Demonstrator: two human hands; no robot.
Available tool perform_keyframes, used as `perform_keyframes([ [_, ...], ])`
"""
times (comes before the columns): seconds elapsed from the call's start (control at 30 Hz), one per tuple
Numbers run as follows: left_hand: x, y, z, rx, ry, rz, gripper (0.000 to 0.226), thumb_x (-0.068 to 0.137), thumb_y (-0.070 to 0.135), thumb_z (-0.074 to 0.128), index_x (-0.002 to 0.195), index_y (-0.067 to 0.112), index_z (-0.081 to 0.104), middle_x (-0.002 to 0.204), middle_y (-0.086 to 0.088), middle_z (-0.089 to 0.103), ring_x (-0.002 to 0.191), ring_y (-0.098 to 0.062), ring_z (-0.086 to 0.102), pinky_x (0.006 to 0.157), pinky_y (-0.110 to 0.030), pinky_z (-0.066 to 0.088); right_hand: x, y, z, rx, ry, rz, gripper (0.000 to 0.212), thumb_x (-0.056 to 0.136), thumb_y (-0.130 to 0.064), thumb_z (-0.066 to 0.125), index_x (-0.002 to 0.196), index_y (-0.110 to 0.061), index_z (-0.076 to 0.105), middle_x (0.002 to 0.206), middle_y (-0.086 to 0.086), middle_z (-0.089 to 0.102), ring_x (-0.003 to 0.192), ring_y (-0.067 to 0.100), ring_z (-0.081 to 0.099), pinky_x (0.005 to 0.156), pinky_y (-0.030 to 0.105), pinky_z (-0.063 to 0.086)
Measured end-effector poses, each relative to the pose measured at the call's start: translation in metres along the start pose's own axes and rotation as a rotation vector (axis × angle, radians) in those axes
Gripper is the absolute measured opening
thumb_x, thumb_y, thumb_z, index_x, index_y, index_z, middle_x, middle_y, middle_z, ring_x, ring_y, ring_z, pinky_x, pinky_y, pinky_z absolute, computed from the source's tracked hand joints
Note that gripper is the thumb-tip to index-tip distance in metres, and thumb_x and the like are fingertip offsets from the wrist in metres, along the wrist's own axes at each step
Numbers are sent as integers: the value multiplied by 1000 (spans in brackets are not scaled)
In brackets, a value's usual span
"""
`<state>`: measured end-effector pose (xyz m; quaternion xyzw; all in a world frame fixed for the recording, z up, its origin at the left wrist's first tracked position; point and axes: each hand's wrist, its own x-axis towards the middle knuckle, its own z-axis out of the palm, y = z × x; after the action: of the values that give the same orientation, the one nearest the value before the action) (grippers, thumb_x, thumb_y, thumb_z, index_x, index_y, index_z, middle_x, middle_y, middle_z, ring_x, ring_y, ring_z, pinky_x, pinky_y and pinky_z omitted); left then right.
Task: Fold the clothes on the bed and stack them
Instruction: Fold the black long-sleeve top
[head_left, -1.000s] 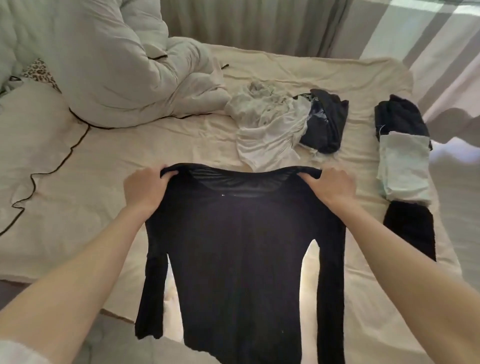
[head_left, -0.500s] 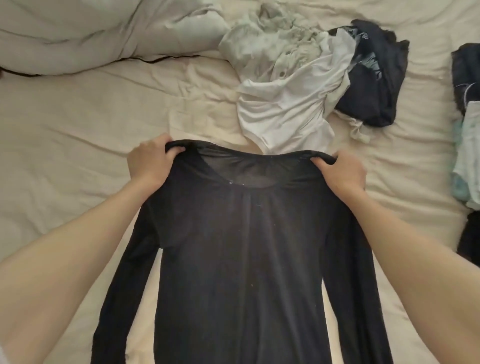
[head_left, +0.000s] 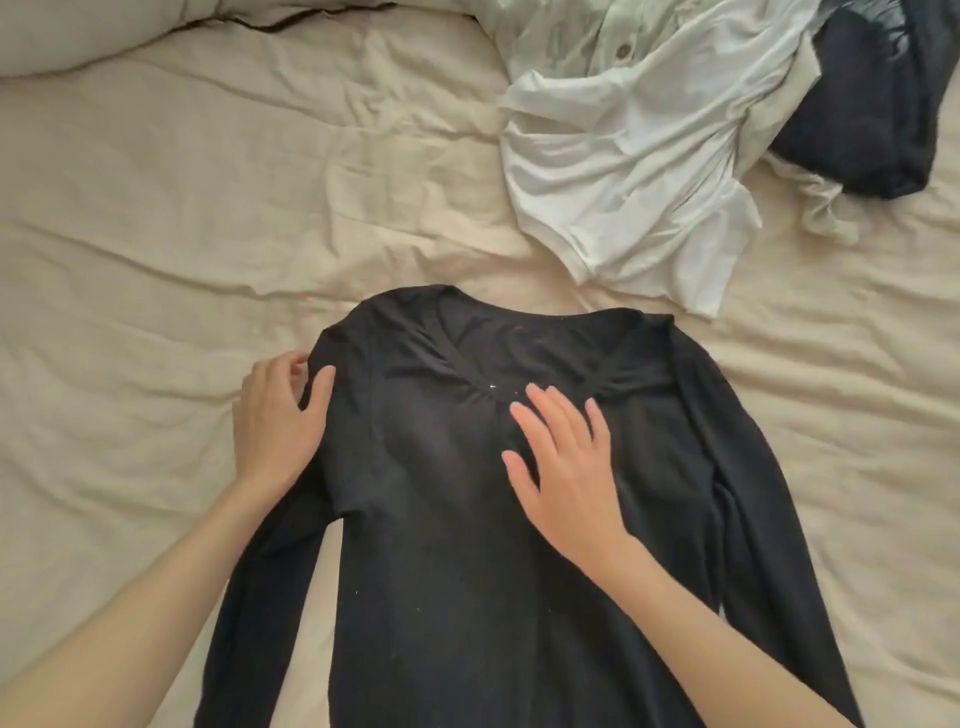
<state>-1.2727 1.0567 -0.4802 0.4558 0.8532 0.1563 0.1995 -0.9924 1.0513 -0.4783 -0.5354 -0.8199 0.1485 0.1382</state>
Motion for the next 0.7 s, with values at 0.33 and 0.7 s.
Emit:
perform_keyframes([
  [0.33,-72,-76,-20,-75,-228,-198,26,95,28,51,87,4,55,77,-8,60,75,-27,56,62,-31,40,-20,-19,31,-205,-513,-29,54,93,-45,40,141,-21,43,150,8,36,139,28,32,112,53,20],
  [0.7,-11,-131,-83,-202,-257,-239,20,95,30,51,96,15,64,89,-1,64,86,-21,58,75,-30,41,-15,-69,24,-274,-533,237,61,96,-35,44,151,-23,20,159,6,9,147,26,5,115,54,5],
])
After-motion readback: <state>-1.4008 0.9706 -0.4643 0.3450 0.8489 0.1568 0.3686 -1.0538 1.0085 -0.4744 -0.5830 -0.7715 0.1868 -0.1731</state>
